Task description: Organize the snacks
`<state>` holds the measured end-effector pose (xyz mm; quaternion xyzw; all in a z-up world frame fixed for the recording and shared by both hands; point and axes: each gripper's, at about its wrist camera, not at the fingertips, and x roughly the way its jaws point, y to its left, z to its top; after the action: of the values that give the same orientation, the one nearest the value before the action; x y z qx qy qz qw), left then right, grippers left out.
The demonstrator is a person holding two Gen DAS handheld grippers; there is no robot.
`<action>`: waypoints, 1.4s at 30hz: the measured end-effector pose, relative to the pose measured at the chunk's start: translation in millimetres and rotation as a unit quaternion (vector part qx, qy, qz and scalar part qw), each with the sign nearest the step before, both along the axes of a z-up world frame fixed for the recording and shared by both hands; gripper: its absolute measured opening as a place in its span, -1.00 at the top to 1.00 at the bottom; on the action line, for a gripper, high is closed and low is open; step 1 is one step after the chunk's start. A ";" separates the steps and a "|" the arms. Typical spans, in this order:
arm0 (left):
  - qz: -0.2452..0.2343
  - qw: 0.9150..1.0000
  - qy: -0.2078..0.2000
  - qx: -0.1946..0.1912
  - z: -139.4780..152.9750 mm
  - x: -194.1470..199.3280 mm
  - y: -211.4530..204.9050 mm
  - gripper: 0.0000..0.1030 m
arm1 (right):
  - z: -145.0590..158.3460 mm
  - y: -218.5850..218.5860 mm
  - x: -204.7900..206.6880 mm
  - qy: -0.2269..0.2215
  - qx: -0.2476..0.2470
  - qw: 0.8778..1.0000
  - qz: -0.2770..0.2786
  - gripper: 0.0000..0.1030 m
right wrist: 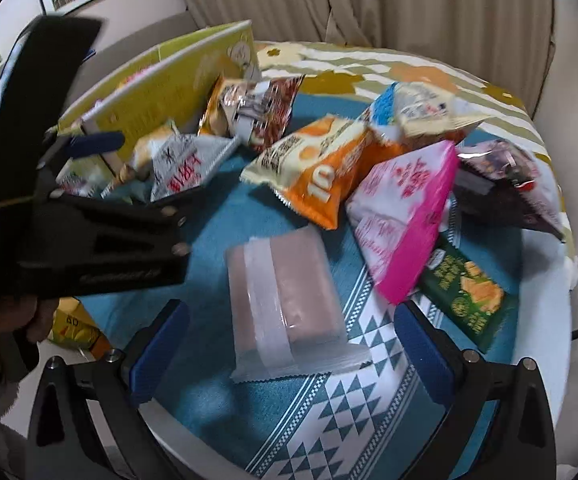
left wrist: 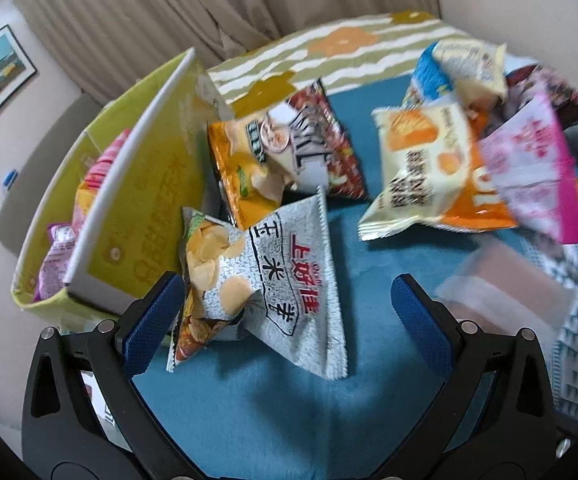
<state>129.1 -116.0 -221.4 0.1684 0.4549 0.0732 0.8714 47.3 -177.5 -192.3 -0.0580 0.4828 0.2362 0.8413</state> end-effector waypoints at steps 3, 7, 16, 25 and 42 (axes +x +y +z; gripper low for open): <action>0.012 1.000 0.014 0.008 -10.8 7.0 3.0 -0.99 | -6.5 5.5 3.6 0.002 -0.005 1.000 0.010 -0.98; 0.016 0.999 0.022 0.022 -21.2 14.1 5.7 -0.99 | -14.7 16.0 6.4 0.005 -0.013 1.000 0.025 -0.98; 0.027 0.999 0.037 0.009 -27.1 23.9 21.9 -0.55 | -22.4 31.8 15.2 -0.003 -0.032 0.998 0.049 -0.98; 0.027 0.999 0.034 -0.013 -24.1 26.7 31.1 -0.29 | -28.3 32.6 20.9 0.007 -0.036 0.999 0.039 -0.96; 0.010 0.999 0.037 -0.038 -13.9 7.3 28.9 -0.26 | -39.6 37.5 14.7 0.020 -0.058 0.997 0.039 -0.17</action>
<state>136.4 -87.2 -235.3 0.1330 0.4906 0.0581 0.8592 62.0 -140.0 -232.0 -0.1205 0.5095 0.2416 0.8170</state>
